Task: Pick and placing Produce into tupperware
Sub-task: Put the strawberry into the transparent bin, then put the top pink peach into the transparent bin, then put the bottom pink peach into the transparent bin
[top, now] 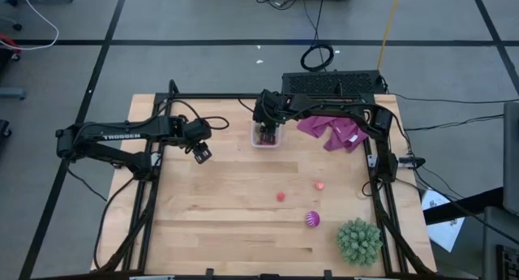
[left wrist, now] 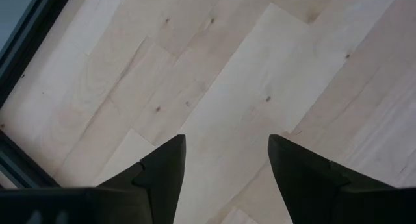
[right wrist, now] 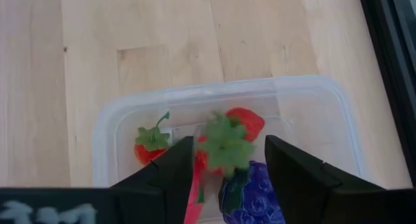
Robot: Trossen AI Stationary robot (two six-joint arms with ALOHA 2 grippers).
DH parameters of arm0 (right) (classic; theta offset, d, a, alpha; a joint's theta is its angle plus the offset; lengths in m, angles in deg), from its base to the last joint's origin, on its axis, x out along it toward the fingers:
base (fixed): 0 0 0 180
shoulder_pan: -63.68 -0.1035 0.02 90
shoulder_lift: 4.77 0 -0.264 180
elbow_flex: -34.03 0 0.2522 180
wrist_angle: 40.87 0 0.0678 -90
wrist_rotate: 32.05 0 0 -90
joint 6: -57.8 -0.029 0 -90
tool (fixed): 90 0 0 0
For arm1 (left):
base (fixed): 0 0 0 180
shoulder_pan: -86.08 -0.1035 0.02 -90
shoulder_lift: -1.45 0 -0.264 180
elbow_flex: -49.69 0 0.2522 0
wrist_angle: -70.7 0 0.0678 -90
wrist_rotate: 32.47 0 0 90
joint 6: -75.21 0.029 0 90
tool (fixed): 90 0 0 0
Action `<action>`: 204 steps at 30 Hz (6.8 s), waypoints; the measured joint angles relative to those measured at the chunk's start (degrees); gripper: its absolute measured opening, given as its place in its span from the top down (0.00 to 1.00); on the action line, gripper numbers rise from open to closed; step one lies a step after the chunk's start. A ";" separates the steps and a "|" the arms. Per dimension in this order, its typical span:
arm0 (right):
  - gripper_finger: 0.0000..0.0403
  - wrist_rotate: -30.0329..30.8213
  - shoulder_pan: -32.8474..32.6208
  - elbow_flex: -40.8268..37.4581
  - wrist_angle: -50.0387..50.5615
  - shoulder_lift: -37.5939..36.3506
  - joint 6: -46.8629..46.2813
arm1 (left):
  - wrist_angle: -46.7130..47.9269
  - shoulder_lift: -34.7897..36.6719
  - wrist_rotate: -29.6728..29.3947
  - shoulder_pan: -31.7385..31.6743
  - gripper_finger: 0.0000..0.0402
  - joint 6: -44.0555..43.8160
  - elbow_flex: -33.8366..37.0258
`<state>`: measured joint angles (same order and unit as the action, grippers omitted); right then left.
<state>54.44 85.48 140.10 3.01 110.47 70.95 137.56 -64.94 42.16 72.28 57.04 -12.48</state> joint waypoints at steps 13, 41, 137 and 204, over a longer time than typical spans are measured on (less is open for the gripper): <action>0.53 0.54 0.37 -0.09 -2.53 -1.37 3.41 | 0.00 0.00 0.00 0.01 0.44 0.00 0.00; 0.53 3.32 -27.45 -9.95 40.11 -16.92 -30.57 | -0.24 0.00 2.93 0.29 0.44 -1.15 0.00; 0.54 14.91 -52.48 -37.94 2.12 -53.56 -54.80 | -45.90 -3.16 5.53 37.32 0.44 -7.23 0.00; 0.54 27.71 -48.00 -37.94 -16.74 -70.99 -22.71 | -63.97 -76.24 13.68 38.90 0.44 13.40 -60.79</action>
<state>82.16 37.48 102.16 -13.73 39.48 48.24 73.59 -141.19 55.84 111.18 70.44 -73.26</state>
